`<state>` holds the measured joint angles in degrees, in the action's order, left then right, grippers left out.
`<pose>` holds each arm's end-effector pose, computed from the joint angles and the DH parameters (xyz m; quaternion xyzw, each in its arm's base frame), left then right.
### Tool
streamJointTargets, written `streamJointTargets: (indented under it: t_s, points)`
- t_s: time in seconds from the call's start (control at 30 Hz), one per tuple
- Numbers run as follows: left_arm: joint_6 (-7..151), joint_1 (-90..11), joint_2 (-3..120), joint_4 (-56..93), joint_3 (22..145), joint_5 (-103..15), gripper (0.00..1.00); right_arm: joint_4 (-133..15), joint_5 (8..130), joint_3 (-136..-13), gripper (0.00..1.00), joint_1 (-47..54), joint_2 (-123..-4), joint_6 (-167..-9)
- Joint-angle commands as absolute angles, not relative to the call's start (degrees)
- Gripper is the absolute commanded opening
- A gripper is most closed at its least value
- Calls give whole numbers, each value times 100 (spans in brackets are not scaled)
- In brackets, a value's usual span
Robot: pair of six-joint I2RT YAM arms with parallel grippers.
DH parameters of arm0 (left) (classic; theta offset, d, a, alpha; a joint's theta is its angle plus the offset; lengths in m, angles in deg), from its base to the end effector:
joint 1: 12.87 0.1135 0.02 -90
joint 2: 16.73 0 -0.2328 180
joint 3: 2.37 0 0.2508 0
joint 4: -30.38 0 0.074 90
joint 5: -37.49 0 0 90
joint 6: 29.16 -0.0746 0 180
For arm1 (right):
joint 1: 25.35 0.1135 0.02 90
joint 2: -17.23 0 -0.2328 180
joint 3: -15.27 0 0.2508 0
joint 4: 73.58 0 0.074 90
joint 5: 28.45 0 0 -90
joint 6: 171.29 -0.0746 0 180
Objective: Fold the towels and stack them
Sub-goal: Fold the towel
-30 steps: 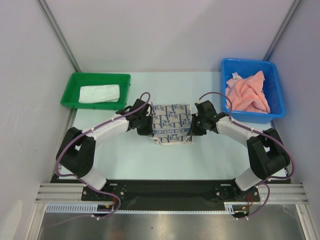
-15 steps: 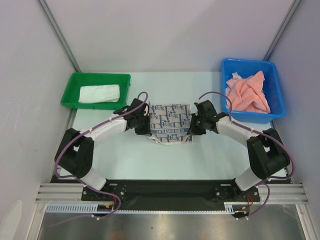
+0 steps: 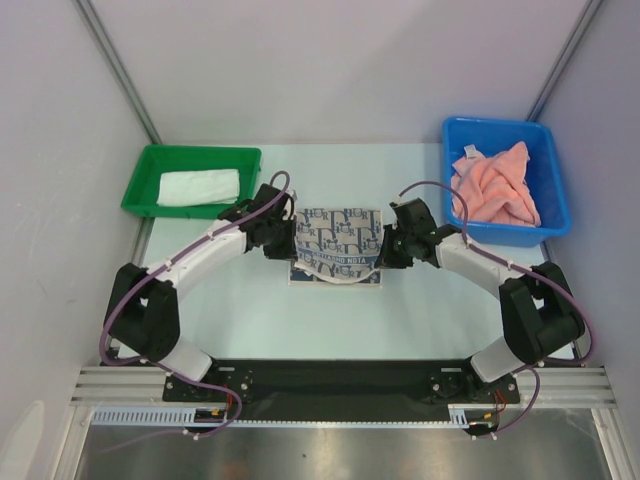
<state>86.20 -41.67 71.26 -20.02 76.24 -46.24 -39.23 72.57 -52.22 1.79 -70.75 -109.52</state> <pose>0.2886 -0.1680 0.1773 0.0432 0.9631 -0.1655 0.2077 0.2885 0.1639 0.1380 -0.0200 0.9491 0.2207 0.2237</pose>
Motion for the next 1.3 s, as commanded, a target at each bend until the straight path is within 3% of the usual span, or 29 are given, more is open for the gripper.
streamJointTargets:
  t_s: [0.0, 0.33, 0.67, 0.8, 0.87, 0.9, 0.97, 1.27]
  points:
    - [8484, -4100, 6975, -2046, 7616, -4546, 0, -3935, 7323, -5394, 0, 155, -6811, -10836]
    - [8448, -4073, 7142, -1283, 6210, -4872, 0, -4611, 7148, -4156, 0, 190, -6662, -10977]
    - [8413, -4074, 7512, -1115, 6306, -5066, 0, -4832, 7314, -3918, 7, 216, -6635, -10845]
    - [8430, -4074, 7355, -1177, 6394, -4979, 0, -4858, 7350, -3909, 6, 234, -6556, -10898]
    - [8492, -4074, 7214, -1185, 6429, -4961, 8, -4849, 7367, -3952, 7, 251, -6591, -10924]
    - [8518, -4082, 7056, -1211, 6438, -5004, 17, -4849, 7367, -3970, 7, 251, -6600, -10924]
    - [8632, -4074, 6854, -1229, 6438, -5092, 23, -4823, 7359, -4023, 7, 269, -6644, -10924]
    - [9037, -4161, 6351, -579, 5885, -4442, 30, -4779, 7324, -4014, 7, 295, -6626, -10898]
